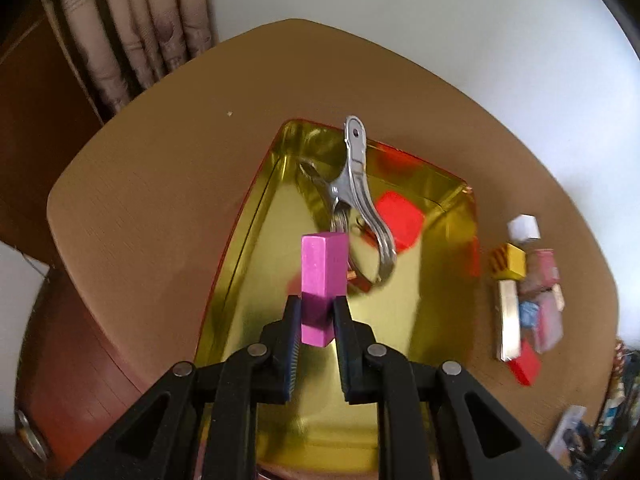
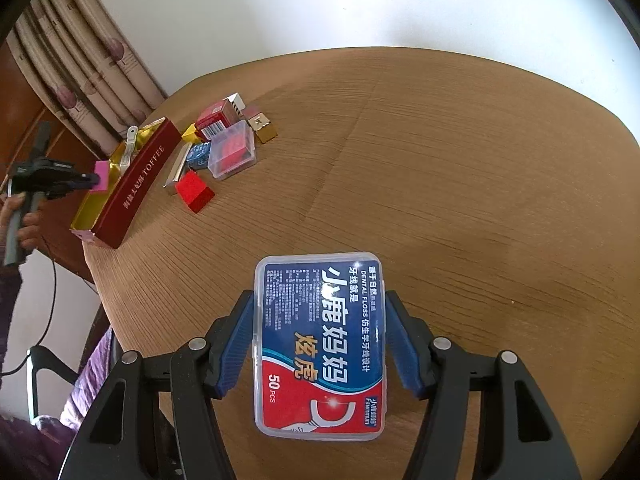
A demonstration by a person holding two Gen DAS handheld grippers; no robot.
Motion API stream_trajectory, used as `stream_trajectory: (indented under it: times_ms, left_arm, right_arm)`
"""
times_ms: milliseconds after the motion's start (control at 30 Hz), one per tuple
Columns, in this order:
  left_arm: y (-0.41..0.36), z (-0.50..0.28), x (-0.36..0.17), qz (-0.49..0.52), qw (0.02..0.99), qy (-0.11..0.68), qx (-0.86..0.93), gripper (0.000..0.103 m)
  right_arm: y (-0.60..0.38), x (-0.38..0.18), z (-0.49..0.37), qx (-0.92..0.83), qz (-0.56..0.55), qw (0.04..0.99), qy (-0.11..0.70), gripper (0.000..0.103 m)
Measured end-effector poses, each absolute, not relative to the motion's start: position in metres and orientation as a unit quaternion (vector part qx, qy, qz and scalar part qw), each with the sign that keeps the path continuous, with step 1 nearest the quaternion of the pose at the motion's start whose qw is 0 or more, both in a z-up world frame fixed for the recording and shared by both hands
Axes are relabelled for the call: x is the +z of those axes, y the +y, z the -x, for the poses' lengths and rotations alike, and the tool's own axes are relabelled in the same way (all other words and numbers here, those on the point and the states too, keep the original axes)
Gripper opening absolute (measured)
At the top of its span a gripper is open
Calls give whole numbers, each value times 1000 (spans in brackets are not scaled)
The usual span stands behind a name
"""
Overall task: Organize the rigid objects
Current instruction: 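Carry the pink eraser into the tin and open the left tool, then lower the floss box into the tin and open the right tool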
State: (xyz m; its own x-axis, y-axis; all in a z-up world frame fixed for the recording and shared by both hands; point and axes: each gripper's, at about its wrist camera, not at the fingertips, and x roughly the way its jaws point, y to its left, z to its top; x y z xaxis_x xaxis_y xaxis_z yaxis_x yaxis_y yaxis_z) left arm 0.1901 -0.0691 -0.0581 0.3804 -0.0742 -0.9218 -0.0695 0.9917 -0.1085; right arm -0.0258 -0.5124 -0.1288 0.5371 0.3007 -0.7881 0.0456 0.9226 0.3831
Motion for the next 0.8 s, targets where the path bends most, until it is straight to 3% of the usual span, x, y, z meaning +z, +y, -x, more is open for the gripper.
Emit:
stream_trajectory:
  times_ms: [467,800]
  left_arm:
    - [-70,-218,-68,-52,852,521,21,17]
    - [-17,-112,-13,89,894,439,-16,21]
  right_arm:
    - [-473,-93,1,108,-197,862,455,59]
    - [-416,-52,-48,180,-227,858,424,59]
